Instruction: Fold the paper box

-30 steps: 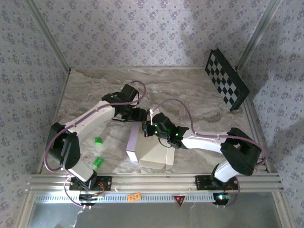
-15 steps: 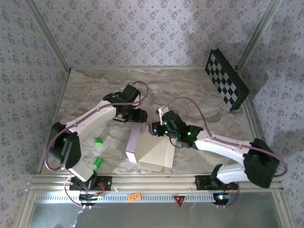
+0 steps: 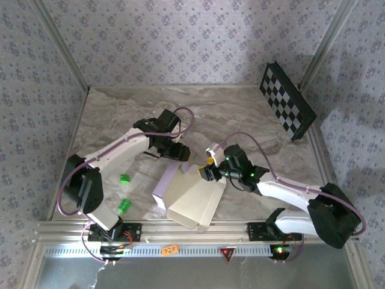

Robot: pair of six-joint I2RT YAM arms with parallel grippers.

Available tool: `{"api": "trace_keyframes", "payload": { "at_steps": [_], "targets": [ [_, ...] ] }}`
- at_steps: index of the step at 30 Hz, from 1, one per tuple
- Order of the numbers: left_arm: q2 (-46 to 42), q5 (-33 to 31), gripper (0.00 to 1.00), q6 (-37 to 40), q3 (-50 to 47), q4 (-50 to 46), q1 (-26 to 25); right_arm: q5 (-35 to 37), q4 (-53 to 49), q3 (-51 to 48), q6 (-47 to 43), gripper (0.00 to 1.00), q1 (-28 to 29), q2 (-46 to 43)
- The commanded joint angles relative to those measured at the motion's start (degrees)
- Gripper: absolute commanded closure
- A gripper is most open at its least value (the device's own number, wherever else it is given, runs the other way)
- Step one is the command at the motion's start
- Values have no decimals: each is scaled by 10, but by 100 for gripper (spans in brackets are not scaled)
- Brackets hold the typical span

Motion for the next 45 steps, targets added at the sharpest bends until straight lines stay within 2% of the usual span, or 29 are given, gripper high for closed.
{"api": "trace_keyframes", "payload": {
  "at_steps": [1,9,16,23,31,45],
  "targets": [
    [10,24,44,29,20,-33,-6,-65,102,-13,-62,44,1,43],
    [15,30,44,32,19,-32,-9,-107,310,-15,-45,50,0,183],
    [20,36,44,37,24,-36,-13,-156,403,-16,-29,58,-10,246],
    [23,39,45,40,29,-39,-16,-187,434,-23,-21,65,-39,254],
    [31,44,46,40,31,-39,-22,-232,450,-1,-12,67,-46,284],
    [31,71,48,34,27,-21,-26,-187,472,28,10,84,-37,321]
  ]
}}
